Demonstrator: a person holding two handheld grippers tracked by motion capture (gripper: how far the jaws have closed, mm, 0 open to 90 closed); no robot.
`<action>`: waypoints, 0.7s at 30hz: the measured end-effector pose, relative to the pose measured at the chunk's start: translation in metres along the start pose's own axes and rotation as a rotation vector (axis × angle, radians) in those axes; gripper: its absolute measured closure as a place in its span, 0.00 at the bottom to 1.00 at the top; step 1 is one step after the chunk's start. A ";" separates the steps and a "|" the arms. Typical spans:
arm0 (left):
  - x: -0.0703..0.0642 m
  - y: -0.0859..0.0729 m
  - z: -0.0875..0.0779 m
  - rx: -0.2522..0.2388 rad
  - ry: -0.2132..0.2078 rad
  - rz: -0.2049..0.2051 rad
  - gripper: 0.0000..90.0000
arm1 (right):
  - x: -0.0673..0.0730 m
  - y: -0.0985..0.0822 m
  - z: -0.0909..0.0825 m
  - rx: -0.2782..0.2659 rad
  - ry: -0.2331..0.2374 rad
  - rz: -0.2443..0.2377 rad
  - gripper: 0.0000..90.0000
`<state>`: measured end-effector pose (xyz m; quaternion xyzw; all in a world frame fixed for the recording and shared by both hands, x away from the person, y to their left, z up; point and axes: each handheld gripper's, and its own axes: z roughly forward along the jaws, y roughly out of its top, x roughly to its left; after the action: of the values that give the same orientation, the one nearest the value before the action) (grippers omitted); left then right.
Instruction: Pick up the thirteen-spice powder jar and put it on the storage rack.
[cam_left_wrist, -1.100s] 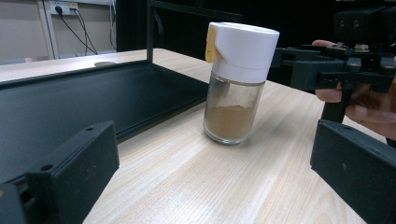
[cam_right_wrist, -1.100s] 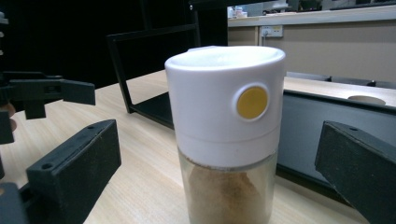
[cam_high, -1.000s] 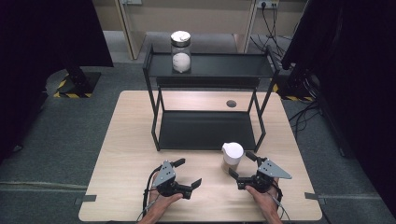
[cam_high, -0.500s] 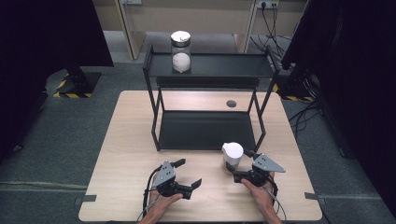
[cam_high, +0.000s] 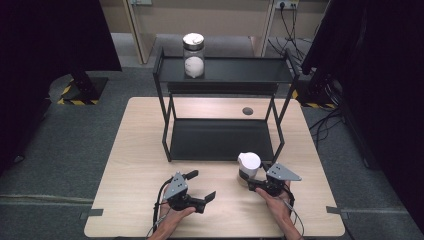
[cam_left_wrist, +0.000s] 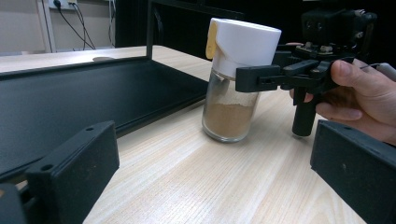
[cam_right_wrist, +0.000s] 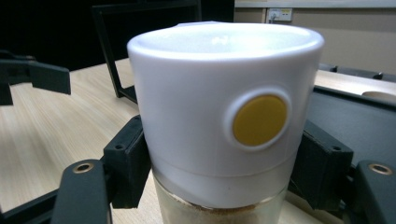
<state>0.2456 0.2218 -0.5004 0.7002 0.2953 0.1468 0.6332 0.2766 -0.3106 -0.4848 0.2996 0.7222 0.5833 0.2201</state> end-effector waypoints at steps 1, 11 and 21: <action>0.000 0.000 0.000 0.001 0.000 0.000 0.01 | 0.000 0.001 0.000 0.004 -0.002 -0.002 0.34; 0.001 -0.001 0.000 -0.002 0.002 -0.011 0.01 | 0.005 0.010 -0.008 -0.021 0.001 -0.022 0.34; 0.001 -0.001 0.000 -0.001 0.001 -0.015 0.01 | 0.006 0.026 -0.017 -0.031 0.025 -0.029 0.34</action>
<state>0.2462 0.2227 -0.5015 0.6976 0.3006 0.1424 0.6346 0.2651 -0.3146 -0.4553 0.2785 0.7201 0.5947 0.2242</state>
